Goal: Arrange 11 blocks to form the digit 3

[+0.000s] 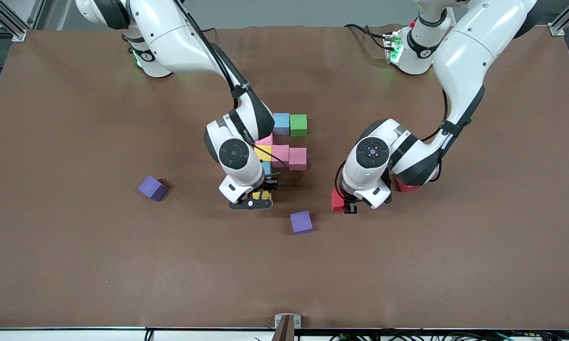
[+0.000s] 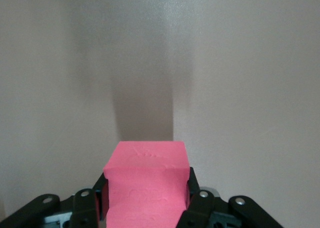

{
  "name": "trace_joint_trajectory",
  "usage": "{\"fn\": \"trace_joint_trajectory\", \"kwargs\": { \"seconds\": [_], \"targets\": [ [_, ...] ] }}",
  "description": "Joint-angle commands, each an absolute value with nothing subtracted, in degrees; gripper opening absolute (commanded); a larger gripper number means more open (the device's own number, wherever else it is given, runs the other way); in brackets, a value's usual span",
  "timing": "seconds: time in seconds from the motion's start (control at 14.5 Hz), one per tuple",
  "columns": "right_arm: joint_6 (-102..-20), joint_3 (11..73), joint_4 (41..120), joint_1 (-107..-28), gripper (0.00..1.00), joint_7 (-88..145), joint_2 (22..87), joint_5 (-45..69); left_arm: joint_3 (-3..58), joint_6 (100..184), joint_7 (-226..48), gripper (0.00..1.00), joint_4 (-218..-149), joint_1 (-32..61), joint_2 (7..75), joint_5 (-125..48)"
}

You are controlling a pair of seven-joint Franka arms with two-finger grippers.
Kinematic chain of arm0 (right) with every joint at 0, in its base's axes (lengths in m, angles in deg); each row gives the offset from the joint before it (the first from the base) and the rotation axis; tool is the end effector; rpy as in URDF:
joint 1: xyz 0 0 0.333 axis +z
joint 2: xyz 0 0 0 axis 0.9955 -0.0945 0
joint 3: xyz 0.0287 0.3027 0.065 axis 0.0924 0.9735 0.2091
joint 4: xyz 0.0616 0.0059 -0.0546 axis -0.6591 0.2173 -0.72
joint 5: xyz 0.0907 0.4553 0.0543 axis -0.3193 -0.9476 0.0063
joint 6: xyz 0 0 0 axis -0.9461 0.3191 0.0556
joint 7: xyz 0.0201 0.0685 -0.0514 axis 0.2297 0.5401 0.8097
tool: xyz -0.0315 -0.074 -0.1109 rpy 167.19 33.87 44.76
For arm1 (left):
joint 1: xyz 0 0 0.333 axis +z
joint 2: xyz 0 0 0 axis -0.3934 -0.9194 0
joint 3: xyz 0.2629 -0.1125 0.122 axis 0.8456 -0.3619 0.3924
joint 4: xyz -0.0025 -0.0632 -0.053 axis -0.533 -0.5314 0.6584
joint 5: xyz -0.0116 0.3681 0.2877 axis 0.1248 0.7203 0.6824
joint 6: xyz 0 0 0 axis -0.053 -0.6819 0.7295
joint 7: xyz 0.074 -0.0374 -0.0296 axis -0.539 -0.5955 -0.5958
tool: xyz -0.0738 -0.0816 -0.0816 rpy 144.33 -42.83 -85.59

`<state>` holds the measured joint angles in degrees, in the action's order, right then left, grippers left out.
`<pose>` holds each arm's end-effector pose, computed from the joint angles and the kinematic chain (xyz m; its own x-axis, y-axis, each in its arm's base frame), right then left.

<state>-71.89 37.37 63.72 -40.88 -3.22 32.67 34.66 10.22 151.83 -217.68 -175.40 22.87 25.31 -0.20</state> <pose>0.6349 0.4615 0.1511 0.9992 0.0186 -0.0362 0.0159 -0.9973 -0.0722 0.6479 -0.3839 0.1876 0.0116 0.9999 -0.0100 0.9992 -0.0112 0.0385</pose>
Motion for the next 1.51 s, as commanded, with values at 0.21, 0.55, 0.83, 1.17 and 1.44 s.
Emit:
{"fn": "trace_joint_trajectory", "kwargs": {
  "seconds": [0.21, 0.55, 0.83, 1.17, 1.44],
  "targets": [
    [-71.14, 37.22, 61.83, -40.01, 0.0, -4.41, 30.99, 34.65, 10.29, 150.73, -217.65, 0.31, -174.32, 22.55, 25.06, -0.69],
    [-71.22, 37.22, 63.06, -40.01, 0.0, -4.58, 31.17, 34.56, 10.29, 150.73, -217.65, 0.31, -174.32, 22.55, 25.15, -0.95],
    [-71.31, 37.22, 63.76, -40.01, 0.0, -4.76, 31.26, 34.56, 10.29, 150.65, -217.65, 0.31, -174.32, 22.38, 25.15, -1.04],
    [-71.31, 37.22, 64.2, -40.01, 0.0, -6.07, 31.26, 34.56, 10.29, 150.65, -217.65, 0.31, -174.32, 22.29, 25.15, -1.13],
    [-71.57, 37.22, 64.2, -39.75, 0.0, -6.96, 31.26, 34.56, 10.29, 150.65, -217.65, 0.31, -174.32, 22.2, 25.15, -1.22]
  ]
}}
